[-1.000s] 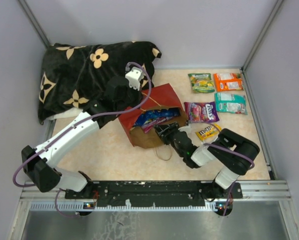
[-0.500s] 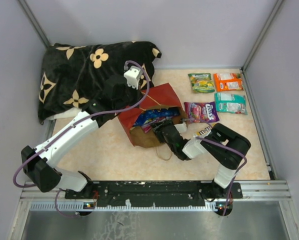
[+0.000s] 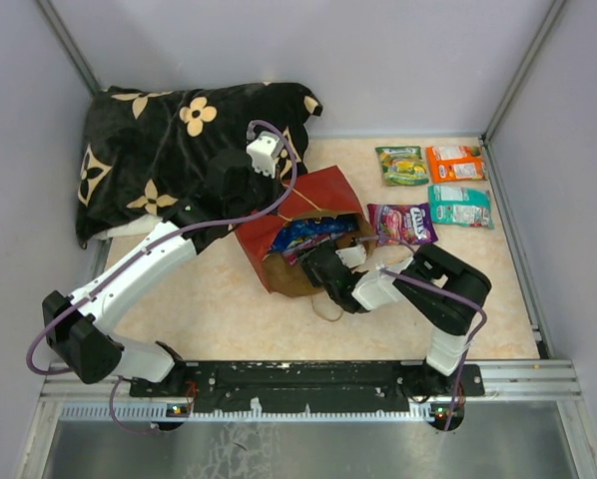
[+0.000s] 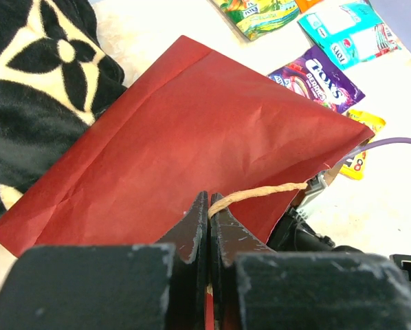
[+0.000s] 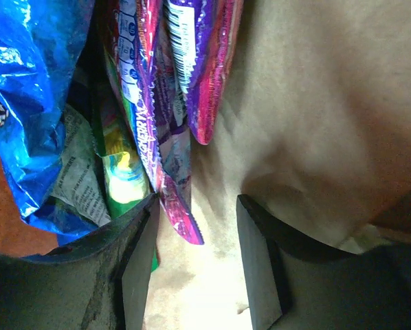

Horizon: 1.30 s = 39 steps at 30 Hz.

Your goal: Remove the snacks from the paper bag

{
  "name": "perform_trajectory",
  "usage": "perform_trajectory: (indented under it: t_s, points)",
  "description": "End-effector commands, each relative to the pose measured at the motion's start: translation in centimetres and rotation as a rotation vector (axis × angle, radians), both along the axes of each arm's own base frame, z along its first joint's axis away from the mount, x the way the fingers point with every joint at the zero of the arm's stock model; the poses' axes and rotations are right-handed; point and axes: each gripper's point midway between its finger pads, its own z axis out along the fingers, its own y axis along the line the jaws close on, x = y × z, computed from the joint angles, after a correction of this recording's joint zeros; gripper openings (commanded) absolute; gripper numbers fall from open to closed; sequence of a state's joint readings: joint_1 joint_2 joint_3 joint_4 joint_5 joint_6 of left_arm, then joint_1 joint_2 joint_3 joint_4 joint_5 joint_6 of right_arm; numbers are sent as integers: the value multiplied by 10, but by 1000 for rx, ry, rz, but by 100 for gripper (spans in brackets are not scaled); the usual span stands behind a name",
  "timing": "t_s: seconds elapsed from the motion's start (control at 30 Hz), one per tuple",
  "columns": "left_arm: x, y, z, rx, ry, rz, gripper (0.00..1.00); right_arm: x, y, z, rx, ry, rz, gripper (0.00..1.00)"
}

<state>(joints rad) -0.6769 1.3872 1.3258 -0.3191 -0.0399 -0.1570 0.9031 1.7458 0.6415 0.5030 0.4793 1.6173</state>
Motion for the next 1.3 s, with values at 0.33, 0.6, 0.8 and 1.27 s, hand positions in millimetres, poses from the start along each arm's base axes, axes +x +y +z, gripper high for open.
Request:
perform_trajectory:
  t_s: [0.33,0.6,0.8,1.27]
  points:
    - [5,3,12,-32,-35,10,0,11,21,-2,-8,-52,78,0]
    - [4,0,13,-38,-25,-10,0,-59,8,29,-73,-135,197,0]
    - [6,2,12,-41,-20,-10,0,-81,-10,52,-122,-176,209,0]
    - [11,5,7,-30,-10,7,0,-93,-36,99,-115,-257,207,0]
